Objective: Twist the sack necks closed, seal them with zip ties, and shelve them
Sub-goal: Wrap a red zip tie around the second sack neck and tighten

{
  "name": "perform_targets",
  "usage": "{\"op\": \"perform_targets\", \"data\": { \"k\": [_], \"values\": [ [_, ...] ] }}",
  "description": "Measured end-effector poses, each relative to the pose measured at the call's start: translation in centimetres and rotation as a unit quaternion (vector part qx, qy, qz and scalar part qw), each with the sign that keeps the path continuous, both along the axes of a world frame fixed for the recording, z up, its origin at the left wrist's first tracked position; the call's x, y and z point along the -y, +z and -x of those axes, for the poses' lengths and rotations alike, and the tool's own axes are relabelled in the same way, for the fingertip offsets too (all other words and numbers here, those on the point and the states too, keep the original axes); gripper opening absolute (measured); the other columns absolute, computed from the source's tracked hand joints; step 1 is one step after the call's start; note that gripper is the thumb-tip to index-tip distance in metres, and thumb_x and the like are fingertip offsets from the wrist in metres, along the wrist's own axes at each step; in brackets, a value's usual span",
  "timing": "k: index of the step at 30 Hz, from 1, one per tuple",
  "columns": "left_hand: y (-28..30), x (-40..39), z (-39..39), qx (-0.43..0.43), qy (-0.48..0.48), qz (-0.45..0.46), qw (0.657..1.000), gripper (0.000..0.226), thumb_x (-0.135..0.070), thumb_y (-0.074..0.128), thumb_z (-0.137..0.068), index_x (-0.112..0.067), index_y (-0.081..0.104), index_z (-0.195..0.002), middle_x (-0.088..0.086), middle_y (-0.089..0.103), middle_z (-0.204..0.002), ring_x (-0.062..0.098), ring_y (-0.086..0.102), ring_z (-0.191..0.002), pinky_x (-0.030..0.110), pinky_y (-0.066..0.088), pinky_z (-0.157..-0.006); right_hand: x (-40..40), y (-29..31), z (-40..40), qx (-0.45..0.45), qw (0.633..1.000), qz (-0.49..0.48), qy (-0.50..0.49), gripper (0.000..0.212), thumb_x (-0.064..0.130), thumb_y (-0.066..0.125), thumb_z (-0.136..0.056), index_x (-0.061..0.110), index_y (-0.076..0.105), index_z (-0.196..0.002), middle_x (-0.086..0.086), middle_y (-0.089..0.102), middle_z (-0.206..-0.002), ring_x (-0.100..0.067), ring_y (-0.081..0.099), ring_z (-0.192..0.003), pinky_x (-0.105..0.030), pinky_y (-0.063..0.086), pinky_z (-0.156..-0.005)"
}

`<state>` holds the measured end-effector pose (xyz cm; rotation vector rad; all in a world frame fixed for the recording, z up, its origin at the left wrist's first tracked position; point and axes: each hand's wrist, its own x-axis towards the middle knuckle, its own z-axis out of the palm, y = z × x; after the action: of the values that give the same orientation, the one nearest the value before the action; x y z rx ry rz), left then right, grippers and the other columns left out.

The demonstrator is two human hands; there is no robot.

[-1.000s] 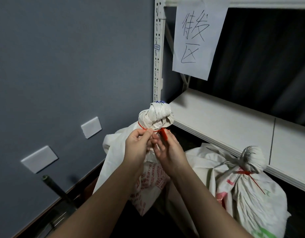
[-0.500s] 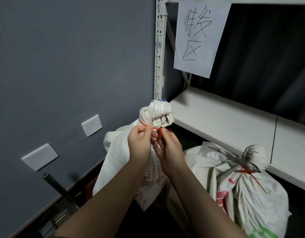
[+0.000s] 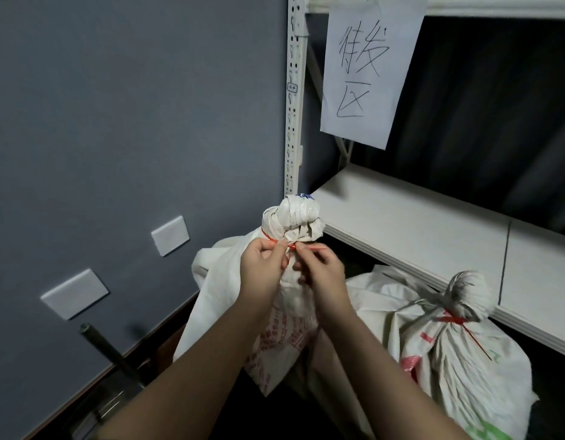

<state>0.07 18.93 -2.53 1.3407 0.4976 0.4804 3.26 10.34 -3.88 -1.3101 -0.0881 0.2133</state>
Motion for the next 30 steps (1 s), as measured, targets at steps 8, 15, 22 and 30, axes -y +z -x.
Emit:
{"op": "perform_targets", "data": {
  "k": [8, 15, 22, 30],
  "values": [
    [0.2, -1.1, 0.3, -0.017, 0.0, -0.025, 1.0, 0.021, -0.017, 0.058, -0.093, -0.01, 0.051, -0.075, -0.006, 0.05, -0.047, 0.007, 0.045, -0.044, 0.025, 0.04, -0.055, 2.0, 2.9, -3.6, 0.245, 0.874, 0.375, 0.186, 0.023, 0.031, 0.061, -0.091, 0.026, 0.068, -0.07, 0.008, 0.061, -0.055, -0.001, 0.053, -0.052, -0.029, 0.045, -0.062],
    [1.5, -2.2, 2.2, -0.088, -0.01, -0.274, 0.958, 0.021, -0.037, 0.052, -0.091, -0.019, 0.049, -0.081, -0.004, 0.061, -0.063, 0.012, 0.058, -0.064, 0.035, 0.047, -0.066, 0.9, 2.3, -2.9, 0.274, 0.882, 0.33, 0.194, 0.033, 0.027, 0.056, -0.094, 0.015, 0.066, -0.065, 0.006, 0.058, -0.067, -0.012, 0.056, -0.072, -0.037, 0.045, -0.076],
    [0.8, -3.7, 3.1, -0.082, 0.038, -0.517, 0.851, 0.024, -0.045, 0.066, -0.081, -0.026, 0.06, -0.092, -0.009, 0.042, -0.111, 0.005, 0.038, -0.102, 0.025, 0.034, -0.089, 0.4, 2.0, -2.4, 0.214, 0.926, 0.272, 0.15, 0.036, 0.027, 0.057, -0.091, 0.026, 0.066, -0.056, 0.002, 0.048, -0.086, -0.009, 0.05, -0.076, -0.027, 0.038, -0.076],
    [1.2, -2.6, 2.8, -0.012, 0.06, -0.355, 0.933, 0.011, -0.021, 0.063, -0.089, -0.023, 0.06, -0.079, -0.014, 0.05, -0.118, -0.008, 0.046, -0.103, -0.009, 0.023, -0.081, -0.8, 3.5, -0.5, 0.259, 0.9, 0.34, 0.081, 0.032, 0.024, 0.055, -0.093, 0.017, 0.064, -0.064, -0.002, 0.052, -0.102, -0.015, 0.055, -0.093, -0.025, 0.038, -0.079]
  ]
}}
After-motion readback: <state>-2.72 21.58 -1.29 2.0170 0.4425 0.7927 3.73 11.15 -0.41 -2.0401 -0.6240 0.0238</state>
